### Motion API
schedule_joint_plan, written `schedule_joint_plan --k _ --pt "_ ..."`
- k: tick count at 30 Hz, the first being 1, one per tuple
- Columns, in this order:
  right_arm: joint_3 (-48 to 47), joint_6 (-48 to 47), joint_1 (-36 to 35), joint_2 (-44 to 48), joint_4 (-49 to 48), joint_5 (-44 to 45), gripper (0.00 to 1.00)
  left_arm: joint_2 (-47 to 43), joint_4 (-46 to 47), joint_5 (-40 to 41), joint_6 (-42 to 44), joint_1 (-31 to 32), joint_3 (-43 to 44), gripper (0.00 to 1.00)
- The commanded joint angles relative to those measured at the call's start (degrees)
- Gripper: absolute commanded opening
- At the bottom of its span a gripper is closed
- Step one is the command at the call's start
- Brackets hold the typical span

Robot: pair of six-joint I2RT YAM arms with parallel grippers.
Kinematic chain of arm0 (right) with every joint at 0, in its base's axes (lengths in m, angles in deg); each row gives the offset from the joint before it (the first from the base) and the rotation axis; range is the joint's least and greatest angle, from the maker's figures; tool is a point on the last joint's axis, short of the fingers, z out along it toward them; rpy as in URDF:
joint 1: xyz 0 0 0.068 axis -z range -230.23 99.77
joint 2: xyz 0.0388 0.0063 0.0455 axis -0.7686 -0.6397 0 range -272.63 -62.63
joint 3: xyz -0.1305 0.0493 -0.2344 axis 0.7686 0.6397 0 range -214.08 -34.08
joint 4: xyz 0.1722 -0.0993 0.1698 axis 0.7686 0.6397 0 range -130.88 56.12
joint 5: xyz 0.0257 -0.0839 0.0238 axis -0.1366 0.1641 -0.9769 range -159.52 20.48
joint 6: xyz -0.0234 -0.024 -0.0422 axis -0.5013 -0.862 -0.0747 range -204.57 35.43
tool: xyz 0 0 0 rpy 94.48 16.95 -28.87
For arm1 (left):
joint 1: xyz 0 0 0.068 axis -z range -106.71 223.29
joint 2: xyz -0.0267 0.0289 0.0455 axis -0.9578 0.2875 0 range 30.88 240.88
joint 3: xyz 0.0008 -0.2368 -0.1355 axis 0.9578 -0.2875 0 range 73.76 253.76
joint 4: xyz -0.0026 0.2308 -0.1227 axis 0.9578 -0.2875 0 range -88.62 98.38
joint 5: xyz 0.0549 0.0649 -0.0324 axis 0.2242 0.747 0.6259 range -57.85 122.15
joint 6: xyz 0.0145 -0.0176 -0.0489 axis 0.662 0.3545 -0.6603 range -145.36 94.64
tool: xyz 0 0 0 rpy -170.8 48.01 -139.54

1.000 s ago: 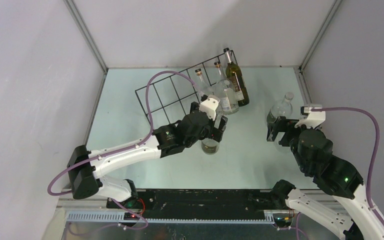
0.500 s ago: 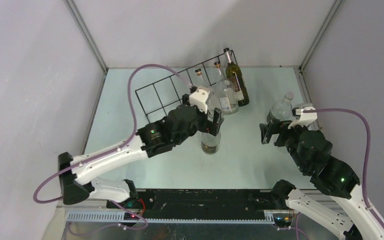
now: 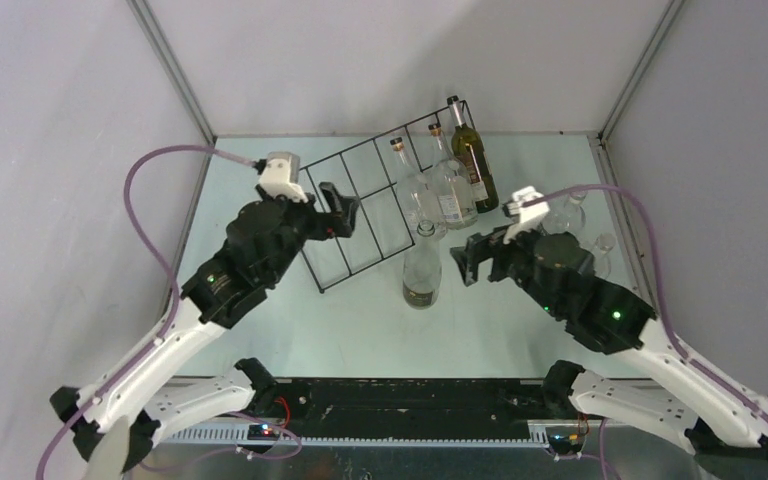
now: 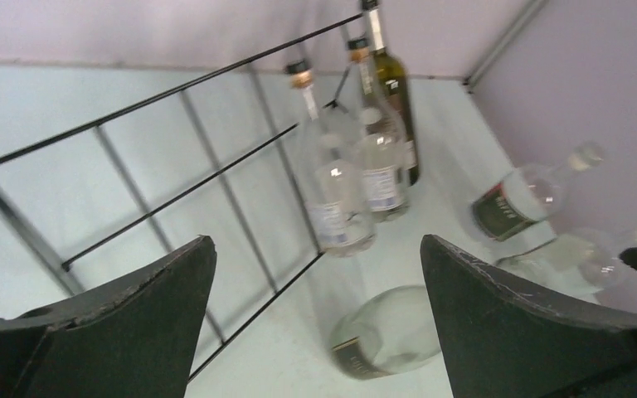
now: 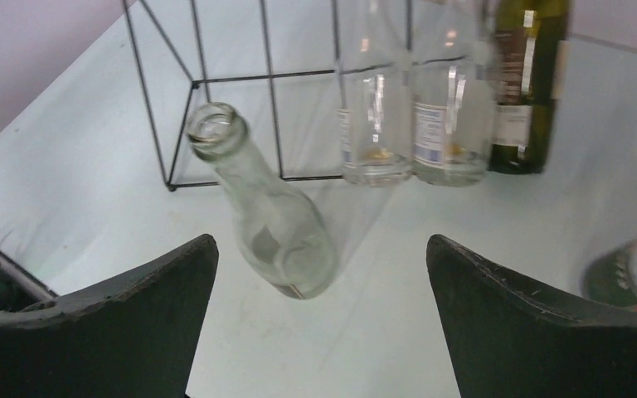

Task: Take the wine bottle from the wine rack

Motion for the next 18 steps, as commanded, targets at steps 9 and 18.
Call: schedule_joint_plan --k 9,18 --pt "0.1 6.6 -4.0 -13.4 -16.8 -3.2 1.00 -13.3 -9.9 -1.6 -3.8 -12.1 -10.8 1.00" --pt "0.1 9.2 -2.9 -21.3 -19.7 -3.0 0.92 -15.5 -11.7 0.8 -2.7 -12.5 -12.5 1.00"
